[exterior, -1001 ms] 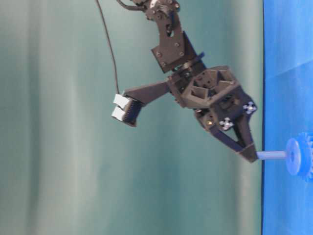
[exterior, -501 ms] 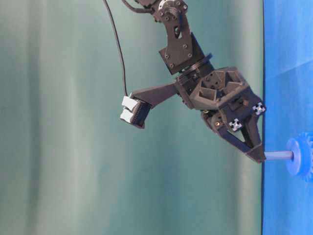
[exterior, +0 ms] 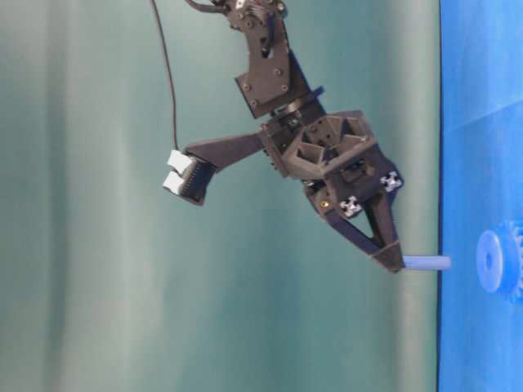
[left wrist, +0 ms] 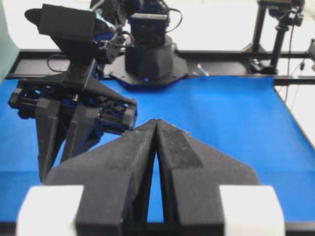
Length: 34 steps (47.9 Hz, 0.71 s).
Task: Insert the shaft placed at a random location into the center hole of the small gear at another random location.
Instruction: 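Align the held shaft above the gear hole with the right gripper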
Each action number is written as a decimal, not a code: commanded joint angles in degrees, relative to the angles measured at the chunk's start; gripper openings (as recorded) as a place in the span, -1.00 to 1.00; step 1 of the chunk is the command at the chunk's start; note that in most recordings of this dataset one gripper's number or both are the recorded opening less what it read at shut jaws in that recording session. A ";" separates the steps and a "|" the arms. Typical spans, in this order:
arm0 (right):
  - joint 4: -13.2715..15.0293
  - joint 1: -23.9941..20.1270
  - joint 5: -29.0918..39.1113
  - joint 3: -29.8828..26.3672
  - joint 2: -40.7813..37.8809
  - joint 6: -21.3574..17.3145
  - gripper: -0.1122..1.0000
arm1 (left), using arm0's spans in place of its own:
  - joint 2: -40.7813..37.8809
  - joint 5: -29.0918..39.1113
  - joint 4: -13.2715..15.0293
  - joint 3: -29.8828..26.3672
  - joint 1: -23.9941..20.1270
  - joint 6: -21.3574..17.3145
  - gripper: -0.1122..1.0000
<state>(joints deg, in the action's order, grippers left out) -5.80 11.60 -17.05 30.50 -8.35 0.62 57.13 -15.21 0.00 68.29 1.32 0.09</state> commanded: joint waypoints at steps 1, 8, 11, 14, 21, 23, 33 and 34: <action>0.09 0.09 -0.09 -0.62 1.85 0.09 -0.73 | -0.26 -0.44 -0.09 -0.70 -0.09 0.09 -0.79; 0.00 -0.09 -0.35 -0.62 1.49 0.09 -0.73 | -0.26 -0.35 -0.09 -0.70 -0.09 0.09 -0.79; -0.09 -0.09 -0.35 -0.62 1.05 0.09 -0.73 | -0.26 -0.44 -0.09 -0.70 -0.09 0.09 -0.79; -0.18 -0.09 -0.62 -0.70 0.26 -0.09 -0.73 | -0.26 -0.44 -0.09 -0.70 -0.09 0.09 -0.79; -0.44 -0.26 -1.32 -0.88 -1.41 -0.18 -0.73 | -0.35 -0.35 -0.09 -0.70 -0.09 0.09 -0.79; -0.70 -0.26 -1.49 -0.88 -1.93 -0.18 -0.73 | -0.35 -0.44 -0.09 -0.62 -0.09 0.09 -0.79; -1.49 -0.26 -2.64 -0.70 -3.78 -0.18 -0.73 | 0.09 -0.44 -0.09 -0.70 -0.09 0.09 -0.79; -1.58 -0.26 -2.81 -0.62 -3.78 -0.18 -0.73 | 0.18 -0.35 -0.09 -0.70 -0.09 0.09 -0.79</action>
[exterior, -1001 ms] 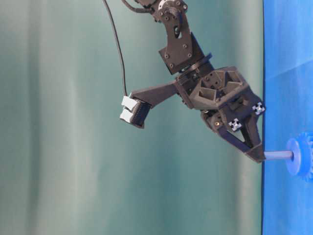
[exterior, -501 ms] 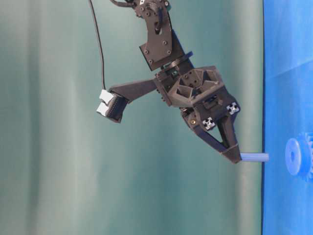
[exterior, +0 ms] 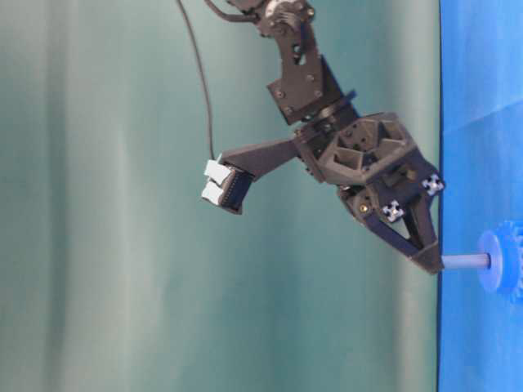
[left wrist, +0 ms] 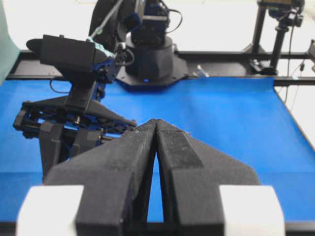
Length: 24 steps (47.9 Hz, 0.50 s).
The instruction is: Insert the shaft placed at a random location into the center hole of the small gear at another random location.
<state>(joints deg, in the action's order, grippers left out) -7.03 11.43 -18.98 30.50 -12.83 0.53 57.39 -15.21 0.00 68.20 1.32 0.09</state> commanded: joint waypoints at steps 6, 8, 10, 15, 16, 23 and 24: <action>-0.35 -0.09 -0.97 -0.53 0.62 -0.09 -0.73 | 0.09 -0.35 -0.09 -0.62 -0.18 0.09 -0.79; -0.44 -0.09 -0.97 -0.53 0.62 -0.09 -0.73 | 0.09 -0.35 -0.09 -0.62 -0.09 0.09 -0.79; -0.35 -0.09 -0.97 -0.44 0.62 -0.09 -0.73 | 0.09 -0.35 -0.09 -0.62 -0.09 0.09 -0.79; -0.44 -0.09 -1.05 -0.44 0.62 -0.09 -0.73 | 0.09 -0.35 -0.09 -0.62 -0.09 0.00 -0.79; -0.35 -0.09 -0.97 -0.44 0.62 -0.09 -0.73 | 0.09 -0.35 -0.18 -0.62 -0.09 0.09 -0.79; -0.35 -0.09 -0.79 -0.44 1.41 0.00 -0.73 | 0.09 -0.35 -0.18 -0.62 -0.09 0.09 -0.79; -0.35 -0.09 -0.79 -0.44 1.67 0.09 -0.73 | 0.09 -0.35 -0.09 -0.62 -0.09 0.09 -0.79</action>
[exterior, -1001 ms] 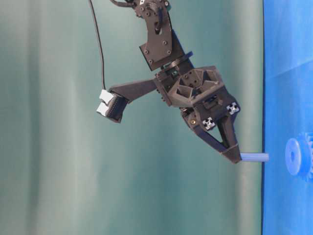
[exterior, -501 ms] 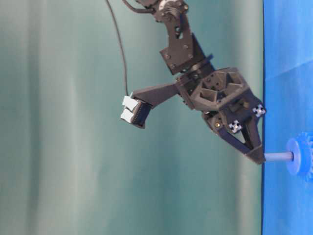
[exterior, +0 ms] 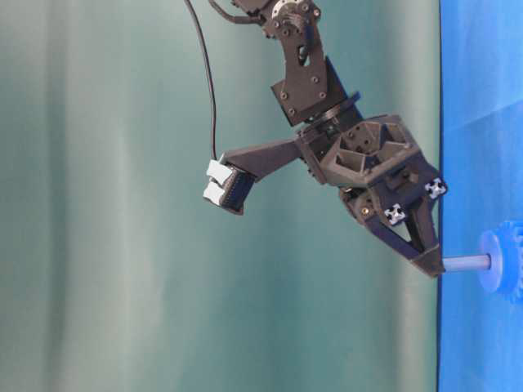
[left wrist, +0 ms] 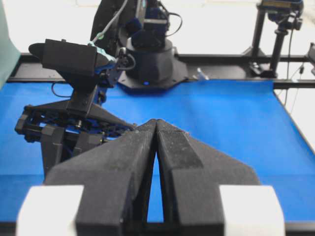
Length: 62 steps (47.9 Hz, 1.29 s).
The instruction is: Insert the shaft placed at a random location into the center hole of the small gear at another random location.
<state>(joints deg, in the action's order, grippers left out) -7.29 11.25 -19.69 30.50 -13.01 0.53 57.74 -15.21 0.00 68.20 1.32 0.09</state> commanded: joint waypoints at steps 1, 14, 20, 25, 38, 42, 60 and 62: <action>-0.09 0.09 -0.09 -0.44 2.20 0.18 -0.73 | -0.26 -0.35 -0.09 -0.53 -0.09 0.09 -0.79; 0.35 0.09 0.18 -0.44 5.62 0.53 -0.73 | -0.26 -0.26 -0.09 -0.53 -0.09 0.09 -0.79; 0.44 0.09 0.26 -0.35 5.98 0.53 -0.73 | -0.26 -0.26 -0.09 -0.44 -0.09 0.09 -0.79; 0.35 -0.09 0.35 -0.35 5.98 0.35 -0.73 | -0.26 -0.26 -0.09 -0.53 -0.09 0.09 -0.79; 0.18 -0.26 0.00 0.53 5.45 0.26 -0.73 | -0.26 -0.35 -0.18 -0.53 -0.09 0.09 -0.79; 0.09 -0.26 -0.09 0.53 4.75 0.00 -0.73 | -0.18 -0.26 -0.09 -0.53 -0.09 0.09 -0.79; -1.23 -0.35 -2.11 0.35 1.23 -0.09 -0.73 | -0.26 -0.26 -0.09 -0.53 -0.09 0.09 -0.79; -1.41 -0.35 -2.11 0.62 1.14 -0.09 -0.73 | -0.26 -0.26 -0.09 -0.53 -0.09 0.00 -0.79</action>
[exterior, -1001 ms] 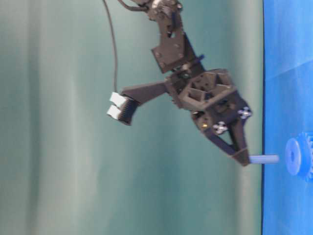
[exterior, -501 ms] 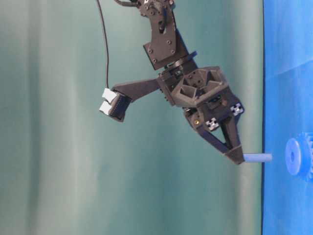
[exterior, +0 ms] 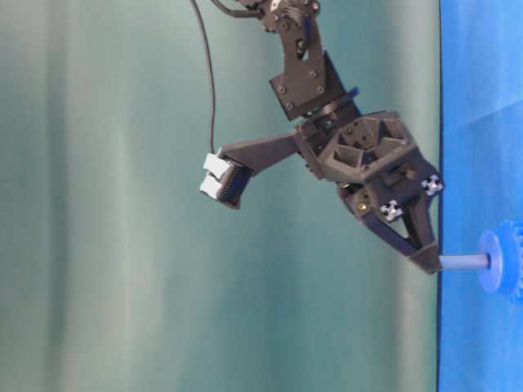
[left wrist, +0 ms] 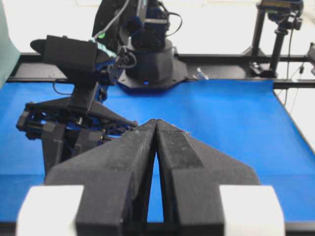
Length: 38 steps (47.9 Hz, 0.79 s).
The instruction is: Insert the shaft placed at a random location into the center hole of the small gear at another random location.
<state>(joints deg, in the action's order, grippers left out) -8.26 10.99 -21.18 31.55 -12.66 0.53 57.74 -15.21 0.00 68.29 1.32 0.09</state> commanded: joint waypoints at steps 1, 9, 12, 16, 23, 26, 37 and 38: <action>-0.53 -0.09 -0.62 -0.44 0.70 -0.09 -0.73 | -0.26 -0.26 -0.09 -0.62 -0.09 0.09 -0.79; -0.70 -0.09 -1.41 -0.09 0.18 -0.09 -0.73 | -0.26 -0.26 -0.09 -0.62 -0.09 0.00 -0.79; -0.88 -0.09 -1.76 -0.09 -0.18 -0.09 -0.73 | -0.18 -0.26 -0.18 -0.62 -0.09 0.00 -0.79; -1.05 -0.09 -2.37 -0.09 -0.88 -0.09 -0.73 | -0.18 -0.35 -0.09 -0.62 -0.09 0.00 -0.79; -1.23 -0.09 -2.99 -0.18 -2.02 -0.09 -0.73 | -0.18 -0.26 -0.09 -0.62 -0.09 0.00 -0.79; -1.23 -0.09 -2.99 -0.35 -2.55 -0.09 -0.73 | -0.18 -0.26 -0.09 -0.62 -0.18 0.00 -0.79; -1.76 -0.09 -3.34 -0.97 -4.57 -0.09 -0.73 | -0.26 -0.26 -0.09 -0.53 -0.18 0.00 -0.79; -1.76 -0.09 -3.43 -1.05 -4.66 -0.09 -0.73 | -0.26 -0.26 -0.09 -0.62 -0.18 0.00 -0.79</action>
<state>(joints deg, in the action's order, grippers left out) -9.84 10.81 -23.73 31.64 -17.84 0.35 57.83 -15.21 -0.09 68.29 1.32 0.09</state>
